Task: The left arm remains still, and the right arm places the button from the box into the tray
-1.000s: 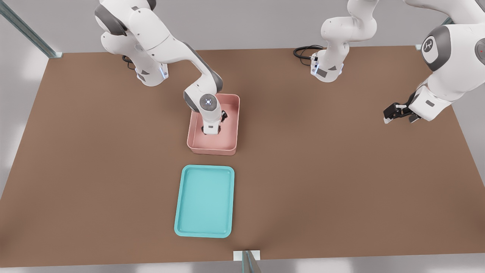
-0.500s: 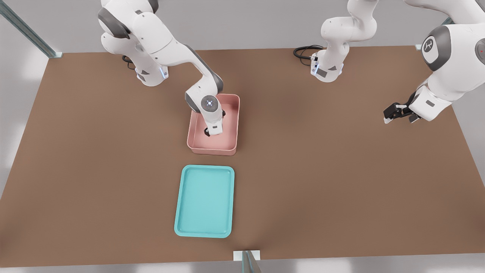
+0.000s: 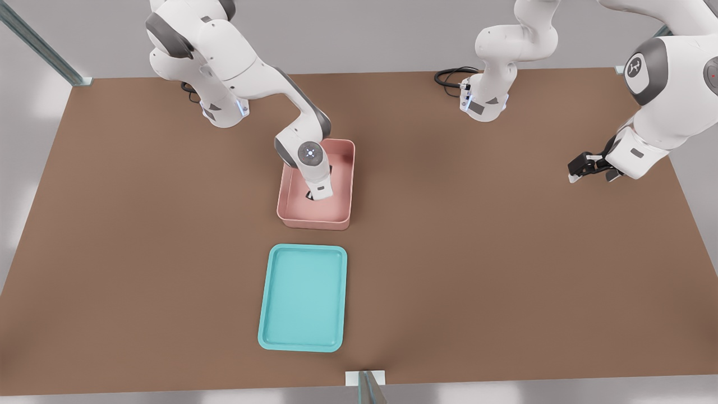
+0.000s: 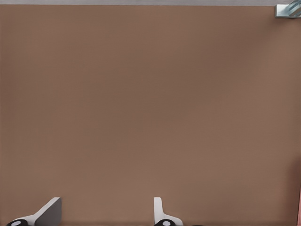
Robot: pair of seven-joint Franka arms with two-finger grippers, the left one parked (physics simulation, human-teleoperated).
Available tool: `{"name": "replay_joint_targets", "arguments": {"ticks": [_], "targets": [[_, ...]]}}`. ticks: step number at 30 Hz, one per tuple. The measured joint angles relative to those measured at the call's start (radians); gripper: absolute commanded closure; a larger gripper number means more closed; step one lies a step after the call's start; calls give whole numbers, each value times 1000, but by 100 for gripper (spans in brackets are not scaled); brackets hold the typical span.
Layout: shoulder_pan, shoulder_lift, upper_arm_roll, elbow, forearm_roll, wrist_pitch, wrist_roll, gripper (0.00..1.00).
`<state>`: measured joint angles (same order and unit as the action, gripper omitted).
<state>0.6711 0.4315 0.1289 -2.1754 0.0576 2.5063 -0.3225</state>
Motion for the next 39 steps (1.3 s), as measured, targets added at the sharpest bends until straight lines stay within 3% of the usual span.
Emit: {"name": "replay_joint_targets", "arguments": {"ticks": [7,11,13,17,22,23,24,25,29,33,37,39], "targets": [[-15,-126,0,24,7,-81,-34,56],[-28,-155,-49,277,29,-268,-46,56],[-54,-106,-67,411,46,-336,-51,54],[-148,134,-96,742,54,-428,-59,54],[-165,322,-157,952,56,-452,-69,54],[-165,345,-162,976,56,-448,-71,50],[-166,360,-165,988,55,-442,-72,13],[-166,368,-166,995,54,-438,-72,0],[-167,369,-186,1002,50,-427,-84,0],[-198,211,-186,985,58,-533,-81,0],[-335,-180,-187,684,63,-742,11,0],[-432,-294,-189,614,59,-827,52,0]]}}
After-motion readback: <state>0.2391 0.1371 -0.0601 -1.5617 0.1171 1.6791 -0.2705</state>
